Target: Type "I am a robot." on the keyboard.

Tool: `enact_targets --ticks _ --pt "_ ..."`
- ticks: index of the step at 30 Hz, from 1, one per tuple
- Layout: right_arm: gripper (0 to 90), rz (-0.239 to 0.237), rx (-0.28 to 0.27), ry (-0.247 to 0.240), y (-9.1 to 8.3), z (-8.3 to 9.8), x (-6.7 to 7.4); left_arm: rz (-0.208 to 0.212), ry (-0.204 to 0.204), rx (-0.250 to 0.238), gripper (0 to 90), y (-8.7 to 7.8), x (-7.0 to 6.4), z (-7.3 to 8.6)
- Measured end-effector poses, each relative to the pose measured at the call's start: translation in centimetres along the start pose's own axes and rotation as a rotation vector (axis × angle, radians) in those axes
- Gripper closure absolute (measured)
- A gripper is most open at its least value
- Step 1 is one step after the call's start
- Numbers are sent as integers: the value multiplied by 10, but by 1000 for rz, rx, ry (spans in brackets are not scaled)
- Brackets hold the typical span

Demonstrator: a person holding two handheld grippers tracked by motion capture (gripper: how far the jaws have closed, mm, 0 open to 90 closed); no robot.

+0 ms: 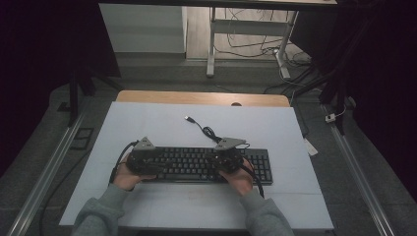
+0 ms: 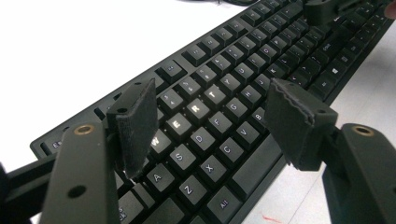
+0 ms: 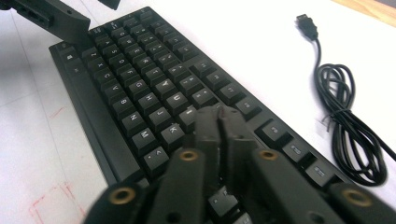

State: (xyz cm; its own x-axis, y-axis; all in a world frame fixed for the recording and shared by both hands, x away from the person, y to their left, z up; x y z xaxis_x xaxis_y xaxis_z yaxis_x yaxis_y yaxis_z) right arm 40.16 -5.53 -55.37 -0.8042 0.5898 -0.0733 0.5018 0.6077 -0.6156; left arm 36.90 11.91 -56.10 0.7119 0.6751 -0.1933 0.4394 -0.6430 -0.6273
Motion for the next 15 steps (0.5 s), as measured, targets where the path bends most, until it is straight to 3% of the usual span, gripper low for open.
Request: enact_targets --ticks 15 --pt "896 0 55 -12 24 5 4 0 2 4 345 1 -1 0"
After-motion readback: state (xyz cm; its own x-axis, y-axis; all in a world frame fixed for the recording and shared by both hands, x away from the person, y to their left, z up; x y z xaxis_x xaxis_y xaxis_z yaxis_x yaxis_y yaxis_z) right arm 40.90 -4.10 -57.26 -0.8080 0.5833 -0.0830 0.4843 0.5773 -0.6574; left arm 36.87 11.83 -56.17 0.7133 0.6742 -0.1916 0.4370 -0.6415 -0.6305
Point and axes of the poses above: each handheld gripper's, and its own axes: y roughly forward along the jaws, z roughly out of its underside, x roughly to its left, the point moved 10 cm from there along y, roughly forward along the jaws, and after that the axes turned 5 degrees about z, right-handed, at the moved point
